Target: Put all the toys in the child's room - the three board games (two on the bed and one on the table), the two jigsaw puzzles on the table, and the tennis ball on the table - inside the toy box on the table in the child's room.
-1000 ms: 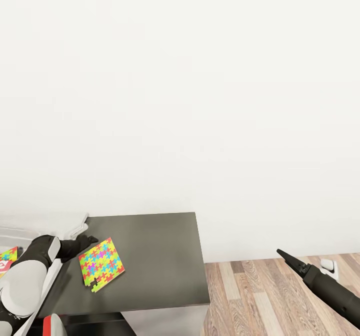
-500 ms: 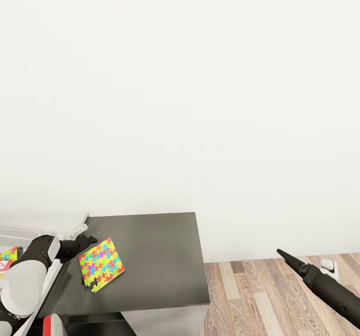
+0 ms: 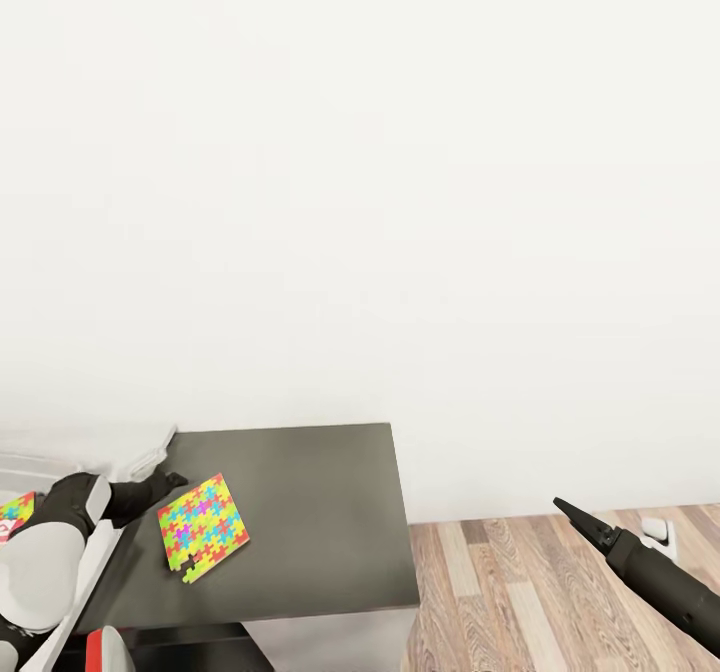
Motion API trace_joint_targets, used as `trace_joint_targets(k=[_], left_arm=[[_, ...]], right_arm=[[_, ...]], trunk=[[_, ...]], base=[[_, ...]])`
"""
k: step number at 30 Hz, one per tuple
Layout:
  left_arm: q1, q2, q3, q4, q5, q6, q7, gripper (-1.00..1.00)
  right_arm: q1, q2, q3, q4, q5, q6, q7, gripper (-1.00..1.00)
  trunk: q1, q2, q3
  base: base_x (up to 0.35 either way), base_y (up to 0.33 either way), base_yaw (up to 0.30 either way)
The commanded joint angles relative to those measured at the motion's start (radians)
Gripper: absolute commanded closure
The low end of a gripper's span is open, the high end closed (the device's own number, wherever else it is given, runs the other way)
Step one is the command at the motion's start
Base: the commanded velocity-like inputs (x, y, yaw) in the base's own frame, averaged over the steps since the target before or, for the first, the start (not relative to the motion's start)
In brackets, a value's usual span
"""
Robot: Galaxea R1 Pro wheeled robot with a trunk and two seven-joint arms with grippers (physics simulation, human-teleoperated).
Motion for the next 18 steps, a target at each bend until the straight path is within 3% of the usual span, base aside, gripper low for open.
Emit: trace_joint_targets(k=[1, 6, 18], left_arm=[[-0.001, 0.005, 0.021, 0.000, -0.010, 0.004, -0.008, -1.00], [-0.001, 0.012, 0.043, 0.002, -0.011, 0.004, -0.008, -1.00], [-0.001, 0.014, 0.051, 0.002, -0.011, 0.003, -0.010, -1.00]], right_arm=[[0.000, 0.000, -0.001, -0.001, -0.002, 0.006, 0.001, -1.00], [0.000, 0.000, -0.001, -0.001, -0.002, 0.006, 0.000, -1.00], [0.000, 0.001, 0.000, -0.001, -0.002, 0.006, 0.001, -1.00]], trunk=[[0.001, -0.002, -0.003], [0.001, -0.002, -0.010], [0.001, -0.002, -0.029]], base=[[0.000, 0.000, 0.000], [0.000, 0.000, 0.000], [0.000, 0.000, 0.000]])
